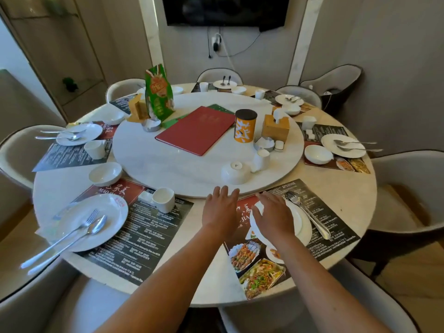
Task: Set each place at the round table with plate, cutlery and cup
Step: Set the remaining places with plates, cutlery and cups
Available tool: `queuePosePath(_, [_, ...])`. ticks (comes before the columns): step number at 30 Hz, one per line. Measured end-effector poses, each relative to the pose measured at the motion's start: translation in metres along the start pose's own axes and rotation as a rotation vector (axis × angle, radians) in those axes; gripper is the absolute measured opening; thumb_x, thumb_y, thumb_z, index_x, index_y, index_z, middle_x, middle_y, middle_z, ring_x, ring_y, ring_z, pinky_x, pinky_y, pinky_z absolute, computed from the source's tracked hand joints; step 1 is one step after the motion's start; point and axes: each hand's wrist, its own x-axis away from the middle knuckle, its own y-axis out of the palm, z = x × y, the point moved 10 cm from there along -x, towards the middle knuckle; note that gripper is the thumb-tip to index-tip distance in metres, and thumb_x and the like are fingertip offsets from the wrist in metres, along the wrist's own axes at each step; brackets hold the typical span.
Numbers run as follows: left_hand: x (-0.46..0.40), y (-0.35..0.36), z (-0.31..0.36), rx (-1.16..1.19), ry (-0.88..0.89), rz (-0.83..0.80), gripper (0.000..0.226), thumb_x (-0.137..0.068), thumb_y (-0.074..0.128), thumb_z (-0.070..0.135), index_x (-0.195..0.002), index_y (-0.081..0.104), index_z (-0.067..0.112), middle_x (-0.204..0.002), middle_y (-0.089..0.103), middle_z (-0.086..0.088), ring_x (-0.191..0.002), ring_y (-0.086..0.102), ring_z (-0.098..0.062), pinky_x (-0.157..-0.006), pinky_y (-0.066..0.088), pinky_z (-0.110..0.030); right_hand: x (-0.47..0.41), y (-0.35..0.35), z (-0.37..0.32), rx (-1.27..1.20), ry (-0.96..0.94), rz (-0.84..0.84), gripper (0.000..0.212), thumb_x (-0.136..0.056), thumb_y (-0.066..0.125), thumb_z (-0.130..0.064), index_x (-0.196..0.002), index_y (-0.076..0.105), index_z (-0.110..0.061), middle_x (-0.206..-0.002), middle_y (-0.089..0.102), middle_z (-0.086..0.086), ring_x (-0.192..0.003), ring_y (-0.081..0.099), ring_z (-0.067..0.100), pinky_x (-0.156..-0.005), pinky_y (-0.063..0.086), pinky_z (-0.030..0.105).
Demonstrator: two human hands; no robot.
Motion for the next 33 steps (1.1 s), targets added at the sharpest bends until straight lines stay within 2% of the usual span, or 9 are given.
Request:
queuePosePath(6, [-0.052,0.021,0.006,-0.088,0.047,-0.043,0.075,-0.093,0.064,0.040,-0.154,0.025,0.023,-0.154,0.033,-0.011,-0.144,0.026,-0.031,-0.115,0.031,-0.043,-0.041,0.017,0.016,0.023,-0.035,-0.040,0.047,-0.102,0.048,-0.036,-0.147,0.048,-0.023,-0.155,0.042,-0.003,-0.146,0.030,0.022,-0.113,0.035,0.042])
queuePosePath(13, [-0.124,0.056,-0.005,-0.169,0.135,-0.114,0.103,-0.084,0.066,0.064,-0.159,0.009,0.022,-0.165,0.011,-0.013,-0.152,0.009,-0.035,-0.121,0.020,-0.048,-0.102,0.057,0.032,0.103,-0.027,-0.134,0.046,-0.103,0.044,-0.036,-0.148,0.046,-0.023,-0.158,0.039,-0.001,-0.149,0.027,0.024,-0.117,0.031,0.047])
queuePosePath(20, [-0.149,0.091,-0.016,-0.199,0.225,-0.141,0.115,-0.081,0.058,0.075,-0.159,-0.006,0.021,-0.168,-0.002,-0.012,-0.154,0.001,-0.032,-0.125,0.012,-0.048,-0.132,0.080,0.035,0.107,-0.024,-0.153,0.043,-0.104,0.042,-0.031,-0.145,0.050,-0.023,-0.155,0.043,-0.002,-0.144,0.034,0.025,-0.113,0.034,0.044])
queuePosePath(24, [-0.146,0.094,-0.016,-0.226,0.232,-0.059,0.099,-0.091,0.054,0.066,-0.160,0.000,0.021,-0.166,0.010,-0.016,-0.152,0.010,-0.034,-0.123,0.016,-0.046,-0.131,0.086,0.039,0.101,-0.008,-0.129,0.043,-0.104,0.041,-0.028,-0.146,0.049,-0.024,-0.156,0.042,-0.002,-0.147,0.031,0.026,-0.114,0.035,0.045])
queuePosePath(26, [-0.142,0.095,-0.014,-0.249,0.233,-0.003,0.092,-0.091,0.060,0.061,-0.159,0.014,0.020,-0.160,0.025,-0.019,-0.149,0.021,-0.036,-0.121,0.024,-0.047,-0.130,0.086,0.040,0.097,-0.014,-0.117,0.043,-0.104,0.042,-0.027,-0.146,0.050,-0.024,-0.156,0.042,-0.003,-0.147,0.031,0.026,-0.114,0.036,0.045])
queuePosePath(29, [-0.134,0.094,-0.010,-0.266,0.263,0.057,0.078,-0.084,0.075,0.043,-0.148,0.040,0.017,-0.140,0.049,-0.021,-0.134,0.043,-0.040,-0.109,0.042,-0.047,-0.129,0.088,0.041,0.086,-0.015,-0.121,0.043,-0.104,0.041,-0.026,-0.147,0.048,-0.026,-0.157,0.040,-0.005,-0.148,0.029,0.025,-0.113,0.036,0.047])
queuePosePath(33, [-0.123,0.084,-0.002,-0.277,0.318,0.063,0.069,-0.080,0.078,0.028,-0.141,0.049,0.012,-0.126,0.056,-0.021,-0.116,0.055,-0.039,-0.086,0.055,-0.045,-0.124,0.090,0.041,0.110,-0.022,-0.152,0.044,-0.105,0.040,-0.030,-0.148,0.044,-0.026,-0.160,0.034,-0.003,-0.150,0.024,0.024,-0.116,0.033,0.048])
